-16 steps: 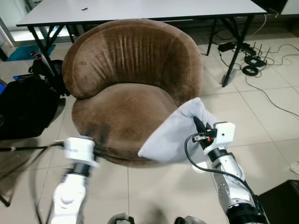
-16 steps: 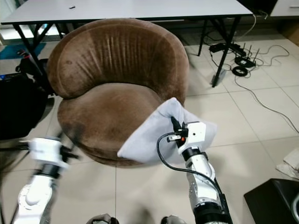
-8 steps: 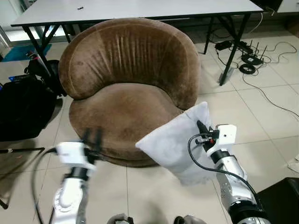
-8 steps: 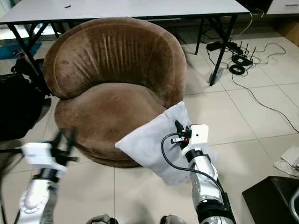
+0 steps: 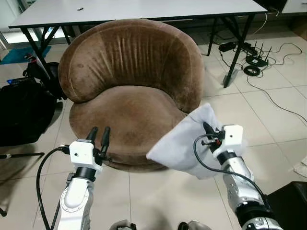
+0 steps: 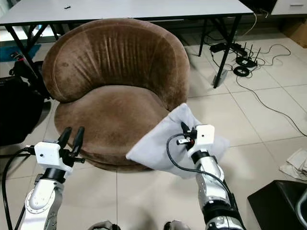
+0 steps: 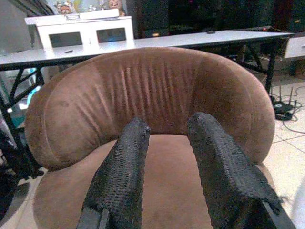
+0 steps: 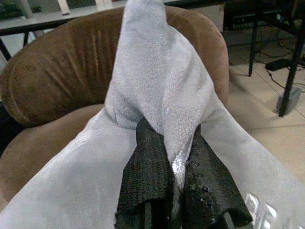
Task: Move the pillow to the sofa from floor
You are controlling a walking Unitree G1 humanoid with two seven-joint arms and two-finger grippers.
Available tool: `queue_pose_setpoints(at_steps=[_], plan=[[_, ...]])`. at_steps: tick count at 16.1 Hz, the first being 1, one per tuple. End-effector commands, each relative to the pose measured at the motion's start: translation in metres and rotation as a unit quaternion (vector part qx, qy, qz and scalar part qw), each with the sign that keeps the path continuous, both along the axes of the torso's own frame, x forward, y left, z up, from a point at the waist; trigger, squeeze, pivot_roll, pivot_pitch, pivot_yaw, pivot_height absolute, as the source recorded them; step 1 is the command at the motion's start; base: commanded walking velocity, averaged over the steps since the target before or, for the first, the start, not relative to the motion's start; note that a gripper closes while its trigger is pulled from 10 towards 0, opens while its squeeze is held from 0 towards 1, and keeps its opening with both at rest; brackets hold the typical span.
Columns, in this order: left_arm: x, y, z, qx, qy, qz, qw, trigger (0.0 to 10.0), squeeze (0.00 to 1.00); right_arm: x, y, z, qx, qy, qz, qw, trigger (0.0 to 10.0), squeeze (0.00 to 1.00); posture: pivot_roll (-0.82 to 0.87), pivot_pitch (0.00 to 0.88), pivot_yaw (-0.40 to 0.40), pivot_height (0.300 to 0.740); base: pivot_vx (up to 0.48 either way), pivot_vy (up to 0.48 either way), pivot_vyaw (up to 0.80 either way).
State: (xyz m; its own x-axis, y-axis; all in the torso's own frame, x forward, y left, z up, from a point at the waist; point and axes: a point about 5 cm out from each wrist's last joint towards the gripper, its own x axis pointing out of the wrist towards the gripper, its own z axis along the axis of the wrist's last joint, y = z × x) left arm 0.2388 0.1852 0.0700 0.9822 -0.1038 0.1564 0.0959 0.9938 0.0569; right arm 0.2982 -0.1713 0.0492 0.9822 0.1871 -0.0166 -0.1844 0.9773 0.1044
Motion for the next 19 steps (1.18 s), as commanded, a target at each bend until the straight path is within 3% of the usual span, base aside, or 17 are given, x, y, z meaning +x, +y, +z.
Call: queue_pose_setpoints(at_steps=[1, 3, 12, 14, 18, 19], plan=[[0.000, -0.001, 0.003, 0.003, -0.002, -0.010, 1.000, 10.0, 0.00, 0.008, 0.003, 0.016, 0.010, -0.036, 0.003, 0.999, 10.0, 0.00, 0.00, 0.065, 0.010, 0.740, 0.000, 0.000, 0.00], [0.001, 0.001, 0.004, -0.009, 0.005, -0.001, 1.000, 10.0, 0.00, 0.010, 0.002, 0.018, 0.029, -0.033, -0.002, 0.999, 10.0, 0.00, 0.00, 0.069, 0.013, 0.740, 0.000, 0.000, 0.00], [0.006, 0.007, 0.008, 0.025, -0.011, 0.029, 0.999, 10.0, 0.00, -0.003, -0.001, 0.011, -0.006, -0.038, -0.020, 0.999, 10.0, 0.00, 0.01, 0.087, 0.032, 0.740, 0.000, 0.000, 0.00], [0.008, 0.008, 0.008, 0.016, -0.027, 0.060, 0.998, 10.0, 0.00, -0.001, -0.005, 0.009, -0.031, -0.036, -0.038, 0.998, 10.0, 0.00, 0.00, 0.101, 0.020, 0.740, 0.000, 0.000, 0.00], [0.003, 0.012, -0.004, -0.033, 0.009, 0.043, 0.998, 10.0, 0.00, 0.000, -0.006, 0.011, -0.035, -0.043, -0.039, 0.998, 10.0, 0.00, 0.01, 0.106, 0.014, 0.740, 0.000, 0.000, 0.00], [-0.003, 0.011, -0.014, -0.042, 0.024, 0.031, 0.998, 10.0, 0.00, -0.002, -0.006, 0.009, -0.015, -0.044, -0.032, 0.998, 10.0, 0.00, 0.01, 0.100, 0.013, 0.740, 0.000, 0.000, 0.00]])
